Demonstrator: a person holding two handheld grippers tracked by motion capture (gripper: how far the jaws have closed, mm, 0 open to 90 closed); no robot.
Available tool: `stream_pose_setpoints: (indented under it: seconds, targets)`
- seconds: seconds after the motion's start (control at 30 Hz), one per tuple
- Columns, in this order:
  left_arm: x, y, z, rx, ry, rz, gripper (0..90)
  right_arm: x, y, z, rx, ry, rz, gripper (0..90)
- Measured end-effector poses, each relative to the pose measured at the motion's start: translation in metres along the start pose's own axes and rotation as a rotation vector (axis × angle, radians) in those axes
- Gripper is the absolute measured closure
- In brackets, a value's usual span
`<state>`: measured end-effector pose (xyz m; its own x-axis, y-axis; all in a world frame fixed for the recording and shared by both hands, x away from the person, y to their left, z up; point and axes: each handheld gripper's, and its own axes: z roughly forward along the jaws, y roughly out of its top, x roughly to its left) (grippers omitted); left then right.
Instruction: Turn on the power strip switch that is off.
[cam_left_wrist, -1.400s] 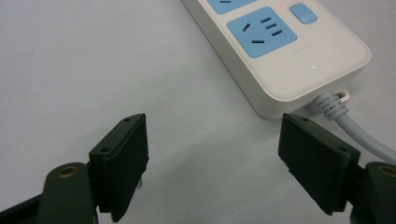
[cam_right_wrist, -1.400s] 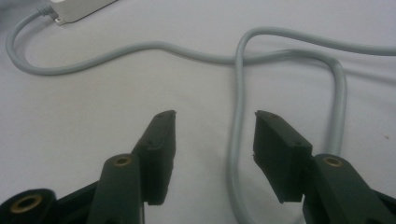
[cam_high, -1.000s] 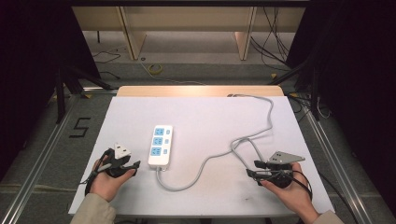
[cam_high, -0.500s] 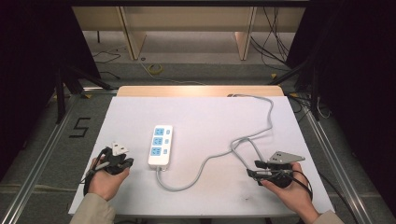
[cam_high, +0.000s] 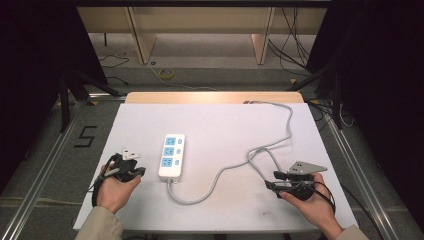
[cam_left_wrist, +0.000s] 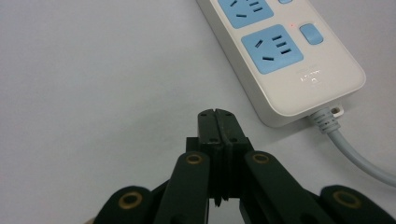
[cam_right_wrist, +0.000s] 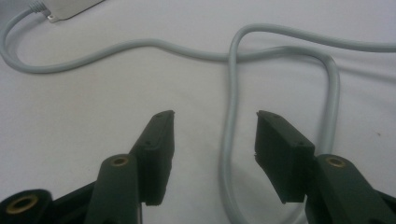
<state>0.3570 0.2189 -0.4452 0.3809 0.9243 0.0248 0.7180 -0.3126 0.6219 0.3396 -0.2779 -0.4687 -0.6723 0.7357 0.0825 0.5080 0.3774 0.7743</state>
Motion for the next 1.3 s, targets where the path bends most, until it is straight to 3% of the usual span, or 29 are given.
stream_pose_setpoints:
  seconds: [1.3]
  targets:
    - [-0.001, 0.031, 0.009, 0.042, -0.016, -0.003, 89.8, 0.004, 0.001, 0.002, 0.012, 0.005, -0.026, 47.6]
